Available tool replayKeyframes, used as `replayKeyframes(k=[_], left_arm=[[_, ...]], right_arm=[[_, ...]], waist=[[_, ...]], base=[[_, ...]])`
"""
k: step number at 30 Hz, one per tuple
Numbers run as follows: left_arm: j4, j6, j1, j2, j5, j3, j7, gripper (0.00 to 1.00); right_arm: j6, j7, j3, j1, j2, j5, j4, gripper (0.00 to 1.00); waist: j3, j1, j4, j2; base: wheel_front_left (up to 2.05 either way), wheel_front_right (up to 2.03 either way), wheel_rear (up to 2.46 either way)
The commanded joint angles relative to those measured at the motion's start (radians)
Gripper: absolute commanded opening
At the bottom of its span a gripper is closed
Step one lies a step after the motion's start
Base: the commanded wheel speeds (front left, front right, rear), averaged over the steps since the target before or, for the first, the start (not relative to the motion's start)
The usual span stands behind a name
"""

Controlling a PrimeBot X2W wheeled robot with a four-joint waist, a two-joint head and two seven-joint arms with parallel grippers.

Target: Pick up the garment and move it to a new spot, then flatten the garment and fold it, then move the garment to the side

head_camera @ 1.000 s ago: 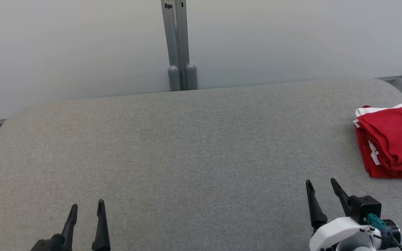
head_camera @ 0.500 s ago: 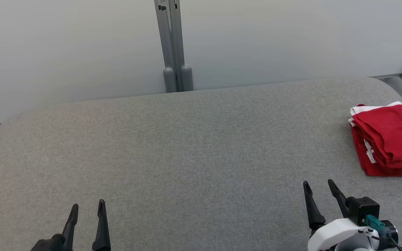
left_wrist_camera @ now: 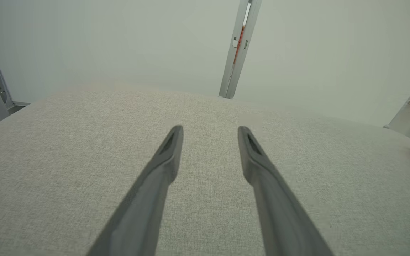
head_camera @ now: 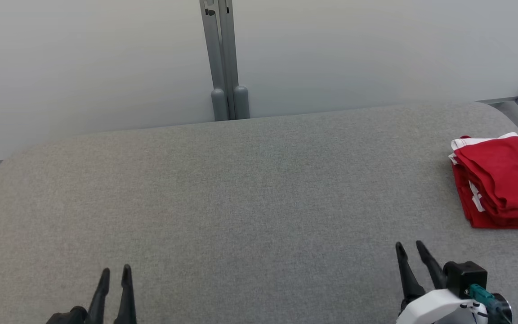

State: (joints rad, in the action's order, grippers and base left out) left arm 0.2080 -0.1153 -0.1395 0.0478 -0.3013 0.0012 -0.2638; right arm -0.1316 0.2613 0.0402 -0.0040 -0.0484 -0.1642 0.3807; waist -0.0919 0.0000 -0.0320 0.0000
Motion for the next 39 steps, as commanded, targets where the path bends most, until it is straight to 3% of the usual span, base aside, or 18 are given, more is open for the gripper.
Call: replayKeyframes(k=[1, 39], left_arm=[[0.006, 0.0, 0.0, -0.001, -0.005, 0.001, 0.002, 0.0], [0.027, -0.007, 0.108, 0.0, -0.558, 0.048, 0.161, 0.0]], right_arm=[[0.0, -0.003, -0.002, 0.001, 0.001, -0.005, 0.006, 0.0], [0.0, -0.161, -0.066, -0.042, 0.0, -0.616, -0.049, 0.0]], waist=[[0.0, 0.0, 0.0, 0.0], [0.027, 0.0, 0.009, 0.0]], base=[[0.0, 0.0, 0.0], [0.0, 0.0, 0.0]])
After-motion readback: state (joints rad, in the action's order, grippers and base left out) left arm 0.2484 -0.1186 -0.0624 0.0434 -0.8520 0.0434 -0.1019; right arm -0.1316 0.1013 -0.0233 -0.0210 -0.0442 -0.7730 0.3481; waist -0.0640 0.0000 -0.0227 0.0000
